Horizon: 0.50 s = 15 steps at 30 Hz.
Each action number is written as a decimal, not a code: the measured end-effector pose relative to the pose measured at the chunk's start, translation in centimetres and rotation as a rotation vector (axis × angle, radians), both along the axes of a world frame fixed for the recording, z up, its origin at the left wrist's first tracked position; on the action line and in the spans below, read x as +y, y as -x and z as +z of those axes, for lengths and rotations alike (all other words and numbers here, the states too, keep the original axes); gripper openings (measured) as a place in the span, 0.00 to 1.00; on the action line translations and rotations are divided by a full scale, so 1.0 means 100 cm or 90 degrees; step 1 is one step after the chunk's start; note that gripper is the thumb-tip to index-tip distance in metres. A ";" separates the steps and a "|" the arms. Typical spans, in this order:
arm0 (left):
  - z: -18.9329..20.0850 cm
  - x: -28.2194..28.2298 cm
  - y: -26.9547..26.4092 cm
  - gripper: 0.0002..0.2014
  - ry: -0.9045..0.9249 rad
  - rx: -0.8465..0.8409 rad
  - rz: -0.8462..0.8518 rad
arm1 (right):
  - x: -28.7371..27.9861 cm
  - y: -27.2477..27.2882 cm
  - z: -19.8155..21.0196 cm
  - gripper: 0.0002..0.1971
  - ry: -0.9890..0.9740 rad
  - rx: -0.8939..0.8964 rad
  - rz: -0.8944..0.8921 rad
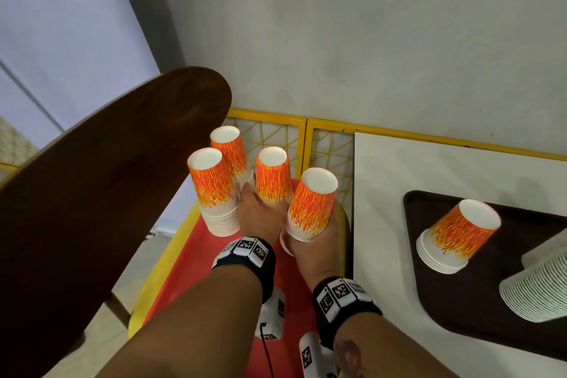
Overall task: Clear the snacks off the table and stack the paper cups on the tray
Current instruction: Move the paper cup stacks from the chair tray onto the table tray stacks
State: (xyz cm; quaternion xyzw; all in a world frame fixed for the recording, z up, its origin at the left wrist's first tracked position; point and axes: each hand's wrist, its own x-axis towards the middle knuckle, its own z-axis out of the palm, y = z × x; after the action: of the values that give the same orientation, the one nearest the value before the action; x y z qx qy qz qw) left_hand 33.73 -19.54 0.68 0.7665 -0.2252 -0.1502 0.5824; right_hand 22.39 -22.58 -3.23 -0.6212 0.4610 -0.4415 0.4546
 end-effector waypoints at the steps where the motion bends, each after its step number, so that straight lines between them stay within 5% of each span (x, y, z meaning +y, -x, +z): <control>1: -0.003 -0.001 0.000 0.43 -0.016 -0.004 -0.002 | 0.002 0.003 0.004 0.38 0.007 -0.011 -0.001; 7: -0.013 -0.013 -0.008 0.41 -0.012 0.026 -0.052 | 0.012 0.015 0.026 0.30 0.023 -0.055 0.033; 10: -0.016 -0.015 -0.009 0.35 -0.002 0.057 -0.074 | 0.013 0.016 0.028 0.30 0.022 -0.064 0.039; 15: -0.022 -0.013 -0.010 0.40 -0.002 0.088 -0.037 | 0.012 0.018 0.031 0.32 0.004 -0.068 0.040</control>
State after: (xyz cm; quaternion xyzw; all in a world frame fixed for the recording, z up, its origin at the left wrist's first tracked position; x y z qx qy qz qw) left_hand 34.72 -20.85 -1.49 0.7481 -0.2065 -0.2199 0.5910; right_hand 20.63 -21.34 -0.17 -0.6123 0.4146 -0.4611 0.4904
